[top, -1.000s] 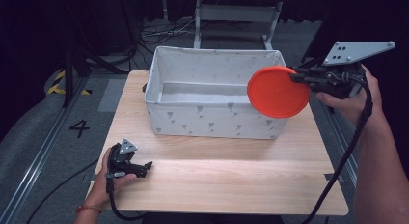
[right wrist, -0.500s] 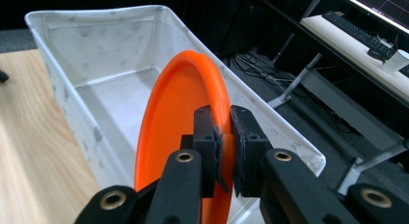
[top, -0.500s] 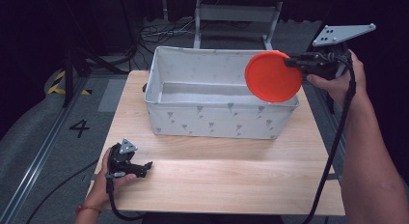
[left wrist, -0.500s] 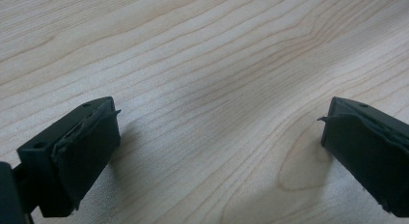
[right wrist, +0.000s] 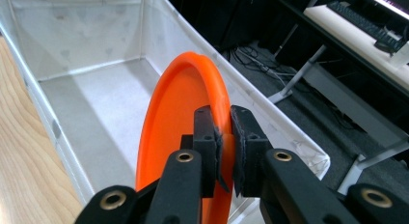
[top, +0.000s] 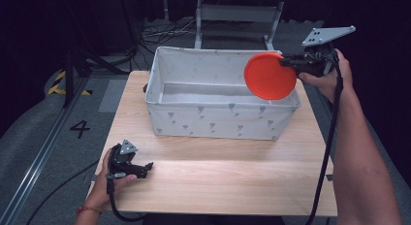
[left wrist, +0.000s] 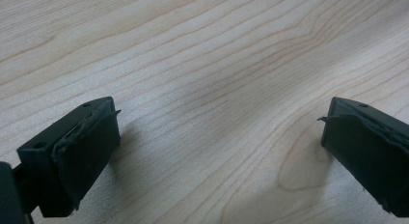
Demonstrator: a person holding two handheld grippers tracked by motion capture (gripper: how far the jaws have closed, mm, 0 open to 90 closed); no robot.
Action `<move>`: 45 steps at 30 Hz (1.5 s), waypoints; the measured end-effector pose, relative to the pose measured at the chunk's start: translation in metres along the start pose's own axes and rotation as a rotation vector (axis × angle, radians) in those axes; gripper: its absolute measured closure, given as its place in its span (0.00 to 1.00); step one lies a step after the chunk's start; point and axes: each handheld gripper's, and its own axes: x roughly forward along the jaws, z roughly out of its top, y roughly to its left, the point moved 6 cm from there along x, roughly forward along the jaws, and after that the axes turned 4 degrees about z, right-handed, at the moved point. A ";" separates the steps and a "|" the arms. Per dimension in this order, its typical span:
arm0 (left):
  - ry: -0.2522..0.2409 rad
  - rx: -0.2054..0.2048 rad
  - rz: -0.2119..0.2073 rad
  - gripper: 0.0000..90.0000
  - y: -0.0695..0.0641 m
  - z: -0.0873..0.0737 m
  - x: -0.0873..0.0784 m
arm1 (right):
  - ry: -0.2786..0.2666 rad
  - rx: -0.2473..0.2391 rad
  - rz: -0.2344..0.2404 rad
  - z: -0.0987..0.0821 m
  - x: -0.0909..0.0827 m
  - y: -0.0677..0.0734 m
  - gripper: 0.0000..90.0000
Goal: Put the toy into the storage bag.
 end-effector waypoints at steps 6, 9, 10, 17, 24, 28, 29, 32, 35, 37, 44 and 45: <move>0.000 0.000 0.000 0.00 0.000 0.000 0.000 | 0.041 -0.015 0.020 -0.011 0.014 0.000 0.92; 0.000 0.002 0.002 0.00 0.000 0.000 0.000 | 0.069 -0.026 0.039 -0.018 0.020 0.001 0.92; 0.001 0.000 0.000 0.00 0.000 0.000 0.000 | 0.074 -0.026 0.044 -0.021 0.022 0.002 0.92; 0.000 0.001 0.001 0.00 0.000 0.000 0.000 | 0.098 -0.110 0.121 -0.024 0.027 0.018 0.92; 0.001 0.000 0.000 0.00 0.000 0.000 0.000 | 0.164 -0.171 0.169 -0.028 0.032 0.028 0.92; 0.001 0.000 0.001 0.00 0.000 0.000 0.000 | 0.221 -0.227 0.212 -0.032 0.037 0.035 0.91; 0.001 0.000 0.000 0.00 0.000 0.000 0.000 | 0.237 -0.237 0.223 -0.033 0.039 0.036 0.91; 0.001 0.000 0.000 0.00 0.000 0.000 0.000 | 0.291 -0.269 0.250 -0.035 0.044 0.040 0.91; 0.003 0.001 0.001 0.00 0.000 0.000 0.000 | 0.328 -0.283 0.273 -0.037 0.049 0.043 0.91; 0.005 0.004 -0.001 0.01 0.000 0.000 -0.001 | 0.357 -0.289 0.290 -0.039 0.052 0.045 0.91; 0.005 0.004 -0.001 0.01 0.000 0.000 -0.001 | 0.434 -0.317 0.332 -0.045 0.059 0.046 0.91; 0.006 0.003 0.000 0.01 0.000 0.000 -0.001 | 0.441 -0.317 0.335 -0.045 0.060 0.045 0.91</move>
